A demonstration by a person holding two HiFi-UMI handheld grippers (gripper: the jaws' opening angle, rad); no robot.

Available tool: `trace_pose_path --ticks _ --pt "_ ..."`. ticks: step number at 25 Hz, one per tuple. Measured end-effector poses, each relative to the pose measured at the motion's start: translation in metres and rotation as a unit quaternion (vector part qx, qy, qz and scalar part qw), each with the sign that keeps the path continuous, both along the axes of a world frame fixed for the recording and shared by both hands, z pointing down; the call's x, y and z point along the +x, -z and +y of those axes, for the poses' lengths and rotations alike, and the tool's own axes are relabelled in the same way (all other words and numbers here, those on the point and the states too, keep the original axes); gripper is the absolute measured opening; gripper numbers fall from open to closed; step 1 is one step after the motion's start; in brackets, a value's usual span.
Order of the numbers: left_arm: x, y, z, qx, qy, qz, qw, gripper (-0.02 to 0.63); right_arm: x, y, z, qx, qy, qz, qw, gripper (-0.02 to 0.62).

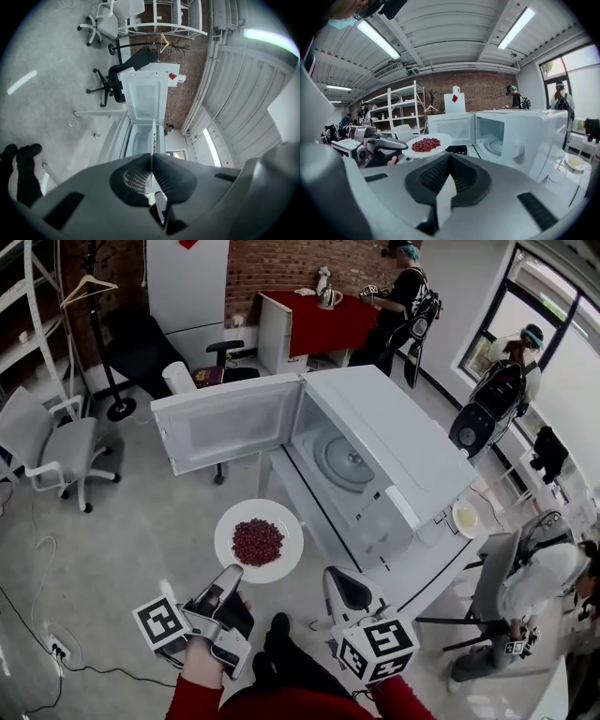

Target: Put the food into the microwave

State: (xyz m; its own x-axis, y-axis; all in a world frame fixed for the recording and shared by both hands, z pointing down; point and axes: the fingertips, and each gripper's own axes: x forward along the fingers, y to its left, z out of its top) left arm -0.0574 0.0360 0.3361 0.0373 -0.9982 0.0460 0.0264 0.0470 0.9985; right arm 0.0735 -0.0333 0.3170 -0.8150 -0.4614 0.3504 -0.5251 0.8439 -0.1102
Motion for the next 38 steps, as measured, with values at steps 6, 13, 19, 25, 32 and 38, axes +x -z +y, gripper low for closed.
trace_pose_path --ticks 6,13,19,25,32,38 --pt "-0.018 -0.001 -0.037 -0.002 -0.007 -0.003 1.0 0.021 -0.022 -0.006 -0.035 -0.004 -0.009 0.005 1.0 0.014" --pt "-0.03 -0.011 -0.097 -0.01 -0.023 -0.006 0.9997 0.021 -0.044 -0.02 -0.078 -0.017 0.001 0.021 1.0 0.014" --pt "-0.025 -0.012 -0.14 -0.012 -0.035 -0.004 0.9993 0.021 -0.051 -0.028 -0.103 -0.028 0.004 0.028 0.999 0.014" --pt "-0.034 -0.02 -0.174 -0.004 -0.048 -0.004 0.9988 0.021 -0.066 -0.043 -0.119 -0.032 0.009 0.047 0.998 0.014" --pt "-0.037 -0.033 -0.189 0.004 -0.074 0.004 0.9972 0.021 -0.077 -0.064 -0.136 -0.046 -0.03 0.079 0.995 0.014" --pt "-0.037 -0.039 -0.211 -0.003 -0.118 -0.005 0.993 0.021 -0.079 -0.065 -0.15 -0.056 -0.066 0.106 0.991 0.014"
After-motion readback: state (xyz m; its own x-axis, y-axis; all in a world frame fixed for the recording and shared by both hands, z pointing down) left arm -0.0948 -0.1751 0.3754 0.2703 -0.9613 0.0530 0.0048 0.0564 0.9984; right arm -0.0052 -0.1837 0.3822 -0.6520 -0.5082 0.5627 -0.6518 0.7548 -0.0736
